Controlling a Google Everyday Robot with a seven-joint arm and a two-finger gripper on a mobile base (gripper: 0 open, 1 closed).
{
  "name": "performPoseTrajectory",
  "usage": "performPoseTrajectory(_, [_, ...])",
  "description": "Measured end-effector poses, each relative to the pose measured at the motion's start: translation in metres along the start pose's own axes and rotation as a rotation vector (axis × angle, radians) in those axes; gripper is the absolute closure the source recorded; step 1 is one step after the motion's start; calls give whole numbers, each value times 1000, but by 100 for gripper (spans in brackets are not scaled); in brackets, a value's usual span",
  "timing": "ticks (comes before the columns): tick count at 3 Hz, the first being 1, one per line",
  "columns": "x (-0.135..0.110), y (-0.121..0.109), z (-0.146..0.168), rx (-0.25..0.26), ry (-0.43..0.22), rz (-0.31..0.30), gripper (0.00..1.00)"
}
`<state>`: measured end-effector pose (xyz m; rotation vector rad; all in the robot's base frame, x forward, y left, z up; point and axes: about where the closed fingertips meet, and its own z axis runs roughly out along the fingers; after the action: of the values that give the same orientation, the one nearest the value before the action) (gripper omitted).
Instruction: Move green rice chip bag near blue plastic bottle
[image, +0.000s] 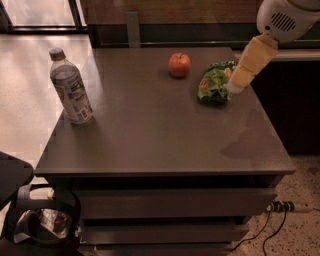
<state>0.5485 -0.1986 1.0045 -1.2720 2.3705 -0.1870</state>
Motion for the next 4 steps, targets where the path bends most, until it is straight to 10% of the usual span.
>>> performPoseTrajectory(2, [7,-42,36,59,-38,316,0])
performPoseTrajectory(4, [7,-46,49,34,-13,354,0])
